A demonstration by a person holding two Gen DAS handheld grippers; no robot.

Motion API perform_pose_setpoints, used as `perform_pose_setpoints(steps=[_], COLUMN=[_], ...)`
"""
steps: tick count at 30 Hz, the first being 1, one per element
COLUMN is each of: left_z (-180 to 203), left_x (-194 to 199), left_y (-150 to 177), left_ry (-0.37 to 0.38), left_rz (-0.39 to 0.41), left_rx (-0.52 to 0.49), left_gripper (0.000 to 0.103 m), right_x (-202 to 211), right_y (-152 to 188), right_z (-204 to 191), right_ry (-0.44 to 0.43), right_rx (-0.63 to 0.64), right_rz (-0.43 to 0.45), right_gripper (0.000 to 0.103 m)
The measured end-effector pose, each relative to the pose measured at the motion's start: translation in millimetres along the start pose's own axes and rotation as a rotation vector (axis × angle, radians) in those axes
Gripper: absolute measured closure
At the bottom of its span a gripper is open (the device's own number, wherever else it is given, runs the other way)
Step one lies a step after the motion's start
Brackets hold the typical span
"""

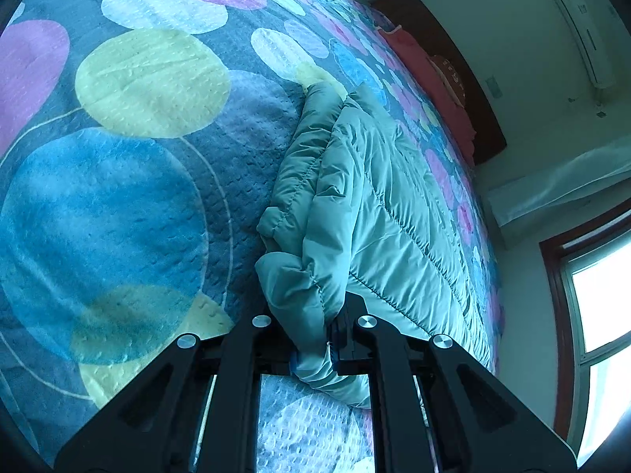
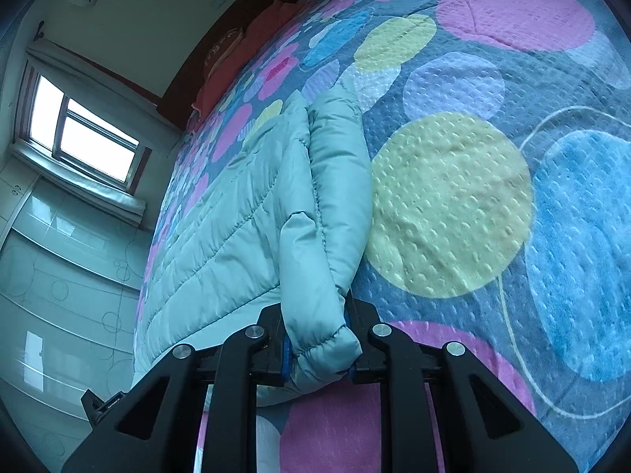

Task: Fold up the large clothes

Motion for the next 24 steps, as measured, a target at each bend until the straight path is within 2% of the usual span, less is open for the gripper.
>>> perform_pose_setpoints(steps=[18,24], left_z=[-8.4,-8.9], left_x=[8.9,10.9], left_y=[5.1,3.6], left_ry=[0.001,-0.037], left_rz=[0.006,0.000], left_rx=[0.016,-0.042], left_gripper=[0.092,0.083], right_x=[-8.7,-9.7], right_y=[-9.7,-11.4], right_z=[-1.7,3.6], right_ry=[-0.010,0.007], right_rx=[-0.026,-0.024], right_rz=[-0.005,-0.010], right_gripper=[0.084,0.077])
Point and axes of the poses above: each gripper's, at about its wrist camera, not at the fingertips, and x roughly against the way its jaws point, z to its right, y to its underside, the point moved 10 cm from there along -x, roughly the way its jaws point, and after that the axes turned 4 degrees about y, right-handed, at the moved point
